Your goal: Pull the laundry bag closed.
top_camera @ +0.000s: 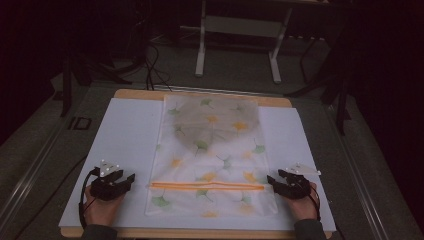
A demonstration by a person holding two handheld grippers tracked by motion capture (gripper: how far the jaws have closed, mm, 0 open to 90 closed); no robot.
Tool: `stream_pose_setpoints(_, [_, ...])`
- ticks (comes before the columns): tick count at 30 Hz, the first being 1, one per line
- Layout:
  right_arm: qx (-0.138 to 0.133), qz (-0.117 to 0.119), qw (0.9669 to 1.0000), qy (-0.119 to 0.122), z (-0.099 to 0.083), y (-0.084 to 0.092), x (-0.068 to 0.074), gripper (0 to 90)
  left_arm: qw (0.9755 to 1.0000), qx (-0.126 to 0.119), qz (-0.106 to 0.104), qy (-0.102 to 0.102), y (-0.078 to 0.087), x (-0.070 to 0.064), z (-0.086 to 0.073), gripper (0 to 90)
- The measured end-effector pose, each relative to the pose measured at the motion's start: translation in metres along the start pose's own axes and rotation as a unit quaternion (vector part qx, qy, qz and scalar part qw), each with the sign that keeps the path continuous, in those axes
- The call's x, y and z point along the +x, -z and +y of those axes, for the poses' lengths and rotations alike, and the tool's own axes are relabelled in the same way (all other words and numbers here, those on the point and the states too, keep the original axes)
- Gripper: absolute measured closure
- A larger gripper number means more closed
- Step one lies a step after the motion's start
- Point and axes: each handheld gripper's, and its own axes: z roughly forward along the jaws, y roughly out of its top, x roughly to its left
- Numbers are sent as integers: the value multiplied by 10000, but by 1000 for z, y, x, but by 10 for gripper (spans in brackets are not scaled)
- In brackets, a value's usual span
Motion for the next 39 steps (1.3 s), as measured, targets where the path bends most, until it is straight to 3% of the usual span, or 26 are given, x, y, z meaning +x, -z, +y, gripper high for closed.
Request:
stream_pose_setpoints(6, [12, 78, 9999, 152, 1, 0, 5, 479, 9996, -10, -256, -80, 4, 2, 0, 529])
stream_pose_setpoints(11, [-18, 142, 9997, 194, 3, 2, 7, 499, 9994, -5, -349, -28, 5, 4, -1, 541])
stream_pose_setpoints(17, [-70, 374, 9983, 433, 10, 2, 15, 520, 9990, -31, -444, -79, 7, 4, 0, 542])
stream_pose_setpoints(20, [-70, 596, 9967, 549, 15, -1, 20, 520, 9987, -41, -486, -133, 8, 4, 0, 548])
stream_pose_setpoints(27, [-40, 836, 9933, 795, 27, -6, 33, 520, 9986, -7, -516, -146, 9, 4, -1, 555])
stream_pose_setpoints(34, [-78, 1234, 9865, 1078, 47, -11, 46, 533, 9986, 14, -511, -167, 10, 4, 0, 559])
stream_pose_setpoints(39, [-74, 1494, 9820, 1155, 57, -16, 53, 545, 9984, 15, -531, -171, 11, 4, -1, 560])
